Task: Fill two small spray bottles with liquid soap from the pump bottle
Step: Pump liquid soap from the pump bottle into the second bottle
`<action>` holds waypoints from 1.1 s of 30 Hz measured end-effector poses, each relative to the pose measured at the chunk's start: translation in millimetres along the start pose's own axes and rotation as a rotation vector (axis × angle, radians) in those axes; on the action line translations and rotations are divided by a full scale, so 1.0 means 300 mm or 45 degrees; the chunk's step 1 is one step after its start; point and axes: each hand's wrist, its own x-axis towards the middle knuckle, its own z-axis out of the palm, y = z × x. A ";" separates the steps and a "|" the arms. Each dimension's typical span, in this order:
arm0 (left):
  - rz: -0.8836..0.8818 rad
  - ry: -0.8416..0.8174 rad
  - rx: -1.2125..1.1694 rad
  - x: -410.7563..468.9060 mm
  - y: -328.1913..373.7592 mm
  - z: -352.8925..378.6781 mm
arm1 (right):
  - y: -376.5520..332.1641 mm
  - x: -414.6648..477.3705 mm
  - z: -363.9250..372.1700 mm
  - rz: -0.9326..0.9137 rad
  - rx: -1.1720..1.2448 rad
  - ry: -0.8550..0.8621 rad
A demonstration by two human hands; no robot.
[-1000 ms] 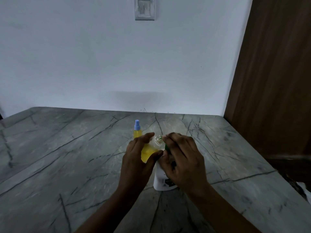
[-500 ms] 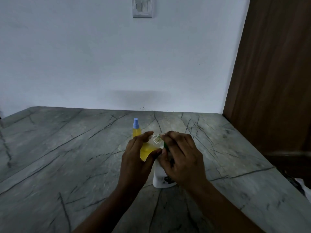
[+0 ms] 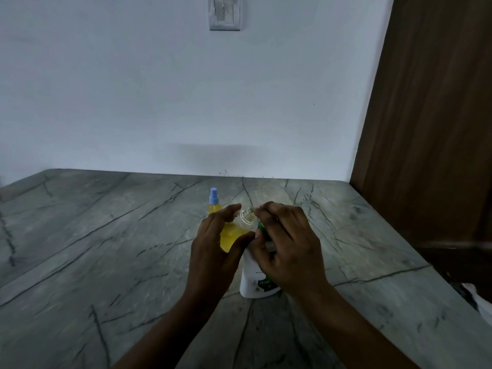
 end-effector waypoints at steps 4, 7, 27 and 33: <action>-0.011 -0.002 0.005 -0.005 -0.007 0.002 | -0.005 -0.011 0.011 0.012 -0.008 -0.005; -0.010 -0.010 0.015 -0.010 -0.012 0.004 | -0.004 -0.021 0.011 0.014 -0.002 -0.011; 0.000 0.006 -0.003 0.000 -0.006 0.004 | -0.001 -0.006 -0.005 -0.007 -0.017 -0.031; 0.002 -0.002 -0.001 -0.003 -0.007 0.006 | -0.004 -0.007 0.002 0.011 -0.011 -0.006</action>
